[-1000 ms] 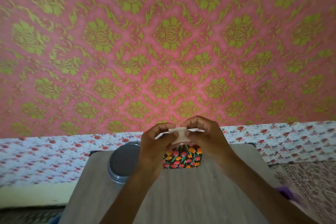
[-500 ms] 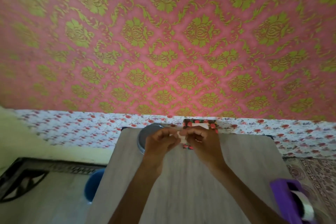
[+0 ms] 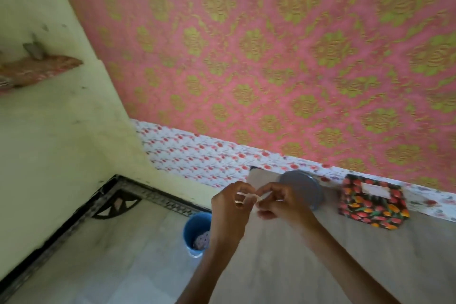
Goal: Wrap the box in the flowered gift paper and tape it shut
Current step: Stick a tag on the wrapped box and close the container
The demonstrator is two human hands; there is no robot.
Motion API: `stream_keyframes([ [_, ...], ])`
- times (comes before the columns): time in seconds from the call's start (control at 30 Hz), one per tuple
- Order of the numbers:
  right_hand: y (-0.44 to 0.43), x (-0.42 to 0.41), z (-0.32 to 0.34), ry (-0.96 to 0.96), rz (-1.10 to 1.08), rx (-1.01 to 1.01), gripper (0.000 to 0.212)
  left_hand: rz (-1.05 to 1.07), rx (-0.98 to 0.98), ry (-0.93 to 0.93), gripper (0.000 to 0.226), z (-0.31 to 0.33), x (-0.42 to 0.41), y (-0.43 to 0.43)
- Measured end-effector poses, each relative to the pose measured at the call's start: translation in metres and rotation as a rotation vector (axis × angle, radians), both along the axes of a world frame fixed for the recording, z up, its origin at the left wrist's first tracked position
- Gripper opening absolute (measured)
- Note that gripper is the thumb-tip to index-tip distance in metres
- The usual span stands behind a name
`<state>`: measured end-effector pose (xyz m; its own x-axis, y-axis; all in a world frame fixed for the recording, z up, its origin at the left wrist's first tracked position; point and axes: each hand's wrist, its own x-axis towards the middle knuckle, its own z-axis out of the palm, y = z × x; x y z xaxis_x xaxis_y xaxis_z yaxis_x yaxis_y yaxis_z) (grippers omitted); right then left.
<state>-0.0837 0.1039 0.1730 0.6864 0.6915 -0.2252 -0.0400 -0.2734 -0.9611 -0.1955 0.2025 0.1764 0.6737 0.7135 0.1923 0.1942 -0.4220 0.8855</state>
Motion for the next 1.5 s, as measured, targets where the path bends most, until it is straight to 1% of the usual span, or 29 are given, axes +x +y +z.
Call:
stream_keyframes([
  [0.07,0.042,-0.039,0.001,0.139,-0.056,0.049,0.013,0.022,0.072,-0.028,0.024,-0.007,-0.037,0.037],
  [0.13,0.079,-0.078,0.001,0.249,-0.104,0.075,0.015,0.012,0.091,-0.031,0.038,-0.015,-0.076,0.073],
  [0.2,0.106,-0.108,-0.002,0.359,-0.098,0.113,0.017,-0.007,0.106,-0.020,0.045,-0.021,-0.107,0.101],
  [0.23,0.121,-0.125,-0.005,0.403,-0.103,0.114,0.018,-0.026,0.110,-0.012,0.044,-0.029,-0.123,0.118],
  [0.3,0.143,-0.150,-0.013,0.426,-0.124,0.126,0.019,-0.067,0.052,-0.029,0.032,-0.039,-0.148,0.144],
  [0.37,0.154,-0.164,-0.020,0.382,-0.128,0.133,0.017,-0.048,-0.045,-0.064,0.024,-0.044,-0.164,0.158],
  [0.47,0.171,-0.176,-0.032,0.310,-0.147,0.131,0.016,0.028,-0.354,-0.124,0.023,-0.050,-0.176,0.179],
  [0.5,0.174,-0.176,-0.034,0.302,-0.143,0.123,0.017,0.037,-0.415,-0.138,0.022,-0.054,-0.177,0.183],
  [0.63,0.189,-0.169,-0.042,0.270,-0.131,0.078,0.022,0.017,-0.584,-0.074,0.008,-0.059,-0.174,0.199],
  [0.73,0.201,-0.155,-0.048,0.157,-0.137,-0.003,0.024,0.032,-0.705,-0.090,0.013,-0.057,-0.161,0.206],
  [0.8,0.211,-0.142,-0.053,0.036,-0.114,-0.081,0.021,0.078,-0.735,-0.074,0.014,-0.061,-0.149,0.213],
  [0.87,0.222,-0.131,-0.058,-0.045,-0.099,-0.115,0.020,0.112,-0.719,-0.058,0.015,-0.068,-0.138,0.222],
  [0.97,0.243,-0.112,-0.082,-0.079,-0.104,-0.128,0.019,0.121,-0.674,0.006,0.024,-0.092,-0.113,0.239],
  [1.03,0.254,-0.103,-0.103,-0.092,-0.103,-0.156,0.019,0.113,-0.596,0.080,0.031,-0.112,-0.101,0.253],
  [1.13,0.290,-0.077,-0.176,-0.006,-0.142,-0.228,0.021,0.066,-0.467,0.165,0.022,-0.176,-0.069,0.290],
  [1.2,0.303,-0.070,-0.219,0.140,-0.215,-0.256,0.021,0.055,-0.381,0.226,0.027,-0.217,-0.060,0.302],
  [1.27,0.326,-0.057,-0.284,0.285,-0.316,-0.329,0.019,0.072,-0.351,0.276,0.032,-0.286,-0.043,0.319],
  [1.3,0.338,-0.051,-0.313,0.336,-0.354,-0.370,0.019,0.068,-0.366,0.303,0.031,-0.315,-0.036,0.328],
  [1.33,0.352,-0.042,-0.355,0.379,-0.406,-0.402,0.019,0.050,-0.384,0.339,0.026,-0.357,-0.023,0.341],
  [1.43,0.381,-0.027,-0.476,0.418,-0.486,-0.478,0.018,-0.040,-0.428,0.442,0.006,-0.461,0.004,0.372],
  [1.47,0.385,-0.023,-0.538,0.433,-0.504,-0.509,0.019,-0.064,-0.450,0.483,0.005,-0.505,0.012,0.381],
  [1.5,0.390,-0.020,-0.570,0.435,-0.523,-0.537,0.018,-0.097,-0.472,0.533,0.007,-0.536,0.019,0.390],
])
